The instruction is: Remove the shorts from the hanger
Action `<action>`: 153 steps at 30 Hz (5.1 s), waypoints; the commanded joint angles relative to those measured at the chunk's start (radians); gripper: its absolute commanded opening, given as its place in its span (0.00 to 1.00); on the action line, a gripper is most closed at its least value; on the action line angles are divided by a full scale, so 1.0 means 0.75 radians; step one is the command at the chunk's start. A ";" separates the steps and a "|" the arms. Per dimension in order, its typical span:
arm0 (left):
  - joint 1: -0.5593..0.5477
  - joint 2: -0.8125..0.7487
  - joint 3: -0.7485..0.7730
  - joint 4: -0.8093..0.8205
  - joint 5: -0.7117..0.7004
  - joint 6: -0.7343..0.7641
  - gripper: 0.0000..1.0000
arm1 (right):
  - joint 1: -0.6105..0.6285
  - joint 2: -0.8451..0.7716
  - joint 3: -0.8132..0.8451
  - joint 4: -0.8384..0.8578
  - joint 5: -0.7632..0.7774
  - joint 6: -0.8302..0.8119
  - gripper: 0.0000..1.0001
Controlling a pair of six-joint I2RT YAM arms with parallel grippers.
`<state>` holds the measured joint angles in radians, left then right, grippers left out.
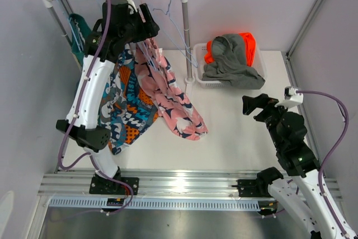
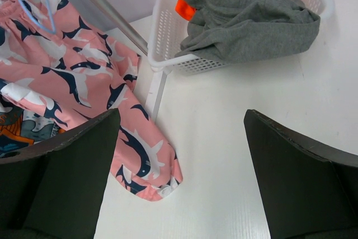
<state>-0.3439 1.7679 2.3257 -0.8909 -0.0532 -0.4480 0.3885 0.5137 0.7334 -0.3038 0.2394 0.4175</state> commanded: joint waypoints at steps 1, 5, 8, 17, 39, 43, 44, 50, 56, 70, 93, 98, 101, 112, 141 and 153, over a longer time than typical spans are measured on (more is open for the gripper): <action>-0.014 -0.015 -0.021 0.073 -0.084 -0.006 0.75 | 0.008 -0.018 0.043 -0.012 0.031 -0.029 0.99; -0.028 0.017 -0.055 0.112 -0.109 -0.004 0.74 | 0.008 -0.014 0.035 -0.004 0.018 -0.023 1.00; -0.030 0.046 -0.057 0.132 -0.125 0.000 0.72 | 0.004 -0.010 0.028 -0.004 0.018 -0.019 1.00; -0.030 0.126 -0.055 0.192 -0.219 -0.008 0.34 | 0.004 -0.010 0.024 -0.033 0.031 -0.023 1.00; -0.161 -0.032 0.153 0.104 -0.224 -0.078 0.00 | 0.849 0.511 0.468 0.315 0.220 -0.339 0.99; -0.165 -0.052 0.139 0.090 -0.224 -0.084 0.00 | 1.050 0.838 0.609 0.405 0.329 -0.383 0.99; -0.165 -0.060 0.137 0.084 -0.228 -0.080 0.00 | 1.059 0.879 0.632 0.466 0.331 -0.379 0.99; -0.165 -0.138 0.088 0.063 -0.244 -0.063 0.00 | 1.098 1.145 0.736 0.611 0.380 -0.411 0.99; -0.165 -0.261 -0.014 0.061 -0.228 -0.059 0.00 | 1.096 1.311 0.757 0.773 0.466 -0.483 0.96; -0.014 -0.298 0.032 0.073 -0.150 0.006 0.00 | 1.539 1.205 0.407 0.681 0.783 -0.222 0.00; -0.030 -0.782 -0.640 0.077 0.132 -0.127 0.00 | 1.104 1.460 1.026 0.733 0.632 -0.505 0.00; -0.043 -0.876 -0.608 -0.064 0.041 -0.094 0.00 | 1.061 1.453 1.141 0.671 0.616 -0.514 0.00; -0.043 -0.844 -0.561 -0.078 0.030 -0.061 0.00 | 1.124 1.322 0.984 0.671 0.656 -0.416 0.00; -0.043 -0.423 -0.173 -0.045 -0.052 0.049 0.00 | 1.619 0.712 0.497 0.663 1.084 -0.487 0.00; 0.002 0.013 0.100 0.145 -0.207 0.049 0.00 | 0.462 0.822 1.169 0.536 0.336 -0.657 0.00; 0.045 -0.060 -0.231 0.231 -0.087 -0.004 0.07 | -0.170 1.942 2.597 0.549 -0.239 -0.297 0.00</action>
<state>-0.3145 1.7763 2.2349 -0.7704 -0.1616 -0.4358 0.3180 1.8286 2.4771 0.0395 0.2127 0.1013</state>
